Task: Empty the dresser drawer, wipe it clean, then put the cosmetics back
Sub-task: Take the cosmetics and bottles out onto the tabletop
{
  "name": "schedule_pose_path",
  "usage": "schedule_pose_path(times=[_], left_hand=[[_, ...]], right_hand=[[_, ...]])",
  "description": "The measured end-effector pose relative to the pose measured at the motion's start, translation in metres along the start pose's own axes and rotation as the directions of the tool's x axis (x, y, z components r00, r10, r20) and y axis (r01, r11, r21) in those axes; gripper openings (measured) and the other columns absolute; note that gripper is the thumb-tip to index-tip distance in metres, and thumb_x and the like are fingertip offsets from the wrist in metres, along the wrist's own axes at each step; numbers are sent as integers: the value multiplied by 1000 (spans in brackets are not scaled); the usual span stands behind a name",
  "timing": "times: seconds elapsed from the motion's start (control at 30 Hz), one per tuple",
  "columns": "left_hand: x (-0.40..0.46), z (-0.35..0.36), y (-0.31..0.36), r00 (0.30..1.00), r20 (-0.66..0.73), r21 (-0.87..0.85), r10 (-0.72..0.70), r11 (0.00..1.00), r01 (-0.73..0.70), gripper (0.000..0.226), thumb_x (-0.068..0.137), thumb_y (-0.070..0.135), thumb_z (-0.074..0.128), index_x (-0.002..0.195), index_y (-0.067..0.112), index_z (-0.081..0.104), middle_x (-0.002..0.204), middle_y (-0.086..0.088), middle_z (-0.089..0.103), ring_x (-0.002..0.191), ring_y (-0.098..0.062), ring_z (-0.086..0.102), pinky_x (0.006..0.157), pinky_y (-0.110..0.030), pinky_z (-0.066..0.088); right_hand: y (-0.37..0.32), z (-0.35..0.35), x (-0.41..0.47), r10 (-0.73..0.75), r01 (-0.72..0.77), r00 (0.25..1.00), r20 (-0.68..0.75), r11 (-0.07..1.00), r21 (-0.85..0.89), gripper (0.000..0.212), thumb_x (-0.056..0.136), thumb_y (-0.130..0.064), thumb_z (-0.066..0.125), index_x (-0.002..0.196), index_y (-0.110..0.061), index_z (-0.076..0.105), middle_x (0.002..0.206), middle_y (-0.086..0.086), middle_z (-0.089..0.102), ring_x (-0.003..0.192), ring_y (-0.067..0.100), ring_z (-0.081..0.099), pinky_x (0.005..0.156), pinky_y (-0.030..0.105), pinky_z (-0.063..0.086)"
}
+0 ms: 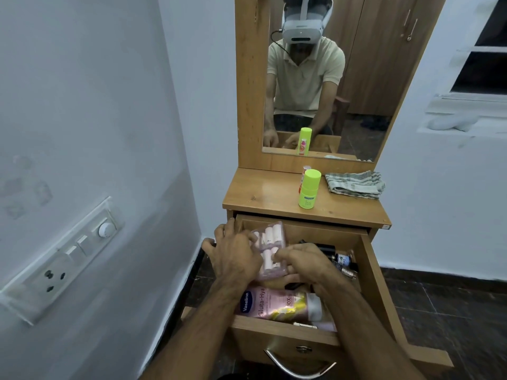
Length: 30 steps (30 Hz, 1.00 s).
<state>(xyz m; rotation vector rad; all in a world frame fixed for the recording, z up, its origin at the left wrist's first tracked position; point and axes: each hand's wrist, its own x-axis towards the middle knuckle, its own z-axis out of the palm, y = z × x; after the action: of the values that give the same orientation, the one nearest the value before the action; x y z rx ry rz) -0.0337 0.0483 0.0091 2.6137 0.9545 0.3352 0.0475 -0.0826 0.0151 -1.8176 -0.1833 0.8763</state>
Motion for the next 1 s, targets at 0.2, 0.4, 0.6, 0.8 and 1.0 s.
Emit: schedule_pose_path(times=[0.2, 0.4, 0.6, 0.8, 1.0], left_hand=[[14, -47, -7, 985, -167, -359, 39, 928, -98, 13, 88, 32, 60, 91, 30, 72, 90, 13, 70, 80, -13, 64, 77, -34, 54], [43, -81, -21, 997, 32, -809, -64, 585, 63, 9, 93, 30, 66, 102, 29, 63, 104, 6, 70, 92, -15, 69, 72, -29, 52], [84, -58, -25, 999, -17, -713, 36, 700, -37, 36, 88, 13, 73, 123, 22, 70, 112, 10, 74, 93, -8, 71, 83, -23, 57], [114, -42, -27, 997, -77, -446, 31, 893, -62, 40, 89, 24, 68, 128, 27, 69, 119, 8, 73, 101, -16, 70, 97, -37, 55], [129, -35, -28, 994, -99, -269, 43, 961, -68, 40, 94, 40, 59, 134, 39, 63, 125, 9, 71, 109, -20, 66, 92, -40, 56]], right_hand=[[-33, -16, -47, -254, 250, 966, -53, 966, -71, 17, 90, -17, 71, 95, -1, 73, 86, 5, 79, 62, 9, 71, 50, 21, 51], [-84, 2, -12, -297, 325, 944, -143, 910, 258, 10, 92, -8, 71, 98, -1, 73, 95, 11, 79, 73, 16, 72, 57, 23, 59], [-103, 22, 61, -263, 292, 921, -287, 954, 64, 28, 94, -21, 69, 118, -9, 61, 98, 8, 74, 75, 23, 74, 72, 38, 63], [-105, 25, 79, -426, 222, 872, -240, 782, -582, 42, 90, -40, 65, 124, -16, 62, 123, 6, 69, 115, 32, 61, 91, 35, 50], [-107, 30, 86, -516, 166, 828, -220, 599, -783, 40, 99, -37, 53, 134, -19, 55, 130, 10, 64, 123, 36, 51, 83, 37, 43]])
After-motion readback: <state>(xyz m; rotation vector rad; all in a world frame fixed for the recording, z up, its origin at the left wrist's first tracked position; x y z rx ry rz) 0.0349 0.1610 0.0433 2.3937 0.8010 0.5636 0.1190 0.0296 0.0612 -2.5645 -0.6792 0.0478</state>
